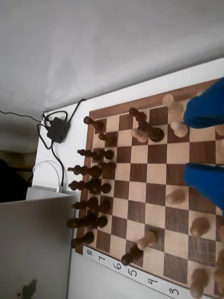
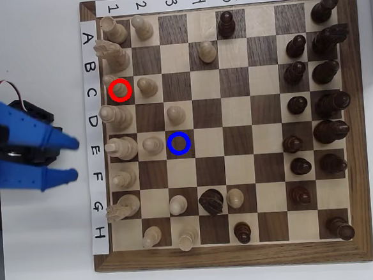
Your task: Move the piece to destination
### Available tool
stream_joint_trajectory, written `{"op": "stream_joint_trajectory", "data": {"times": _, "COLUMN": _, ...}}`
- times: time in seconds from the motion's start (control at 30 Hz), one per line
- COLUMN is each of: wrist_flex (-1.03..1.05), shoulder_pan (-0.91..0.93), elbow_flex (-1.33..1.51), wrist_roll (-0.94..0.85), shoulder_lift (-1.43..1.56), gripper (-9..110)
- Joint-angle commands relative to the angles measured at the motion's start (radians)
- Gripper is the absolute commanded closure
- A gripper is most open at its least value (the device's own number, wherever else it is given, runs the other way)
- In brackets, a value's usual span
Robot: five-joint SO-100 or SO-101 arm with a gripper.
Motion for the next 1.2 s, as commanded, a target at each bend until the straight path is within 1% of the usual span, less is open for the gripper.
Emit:
{"op": "stream_joint_trajectory", "data": {"times": 0.0, "wrist_flex": 0.077, "shoulder_pan": -0.138, "elbow_flex": -0.057, "wrist_roll": 0.158, "shoulder_lift": -0.054, "gripper": 86}}
{"op": "stream_joint_trajectory", "data": {"times": 0.07, "wrist_flex": 0.077, "shoulder_pan": -0.155, "elbow_flex": -0.057, "wrist_roll": 0.209, "shoulder_lift": -0.08, "gripper": 91}}
{"op": "stream_joint_trajectory", "data": {"times": 0.17, "wrist_flex": 0.078, "shoulder_pan": -0.193, "elbow_flex": -0.037, "wrist_roll": 0.25, "shoulder_lift": -0.094, "gripper": 94}}
{"op": "stream_joint_trajectory", "data": {"times": 0.3, "wrist_flex": 0.077, "shoulder_pan": -0.241, "elbow_flex": 0.008, "wrist_roll": 0.33, "shoulder_lift": -0.107, "gripper": 95}}
{"op": "stream_joint_trajectory", "data": {"times": 0.57, "wrist_flex": 0.083, "shoulder_pan": -0.399, "elbow_flex": 0.173, "wrist_roll": 0.509, "shoulder_lift": -0.104, "gripper": 93}}
{"op": "stream_joint_trajectory", "data": {"times": 0.7, "wrist_flex": 0.083, "shoulder_pan": -0.474, "elbow_flex": 0.255, "wrist_roll": 0.563, "shoulder_lift": -0.08, "gripper": 92}}
{"op": "stream_joint_trajectory", "data": {"times": 1.17, "wrist_flex": 0.081, "shoulder_pan": -0.537, "elbow_flex": 0.436, "wrist_roll": 0.706, "shoulder_lift": 0.002, "gripper": 86}}
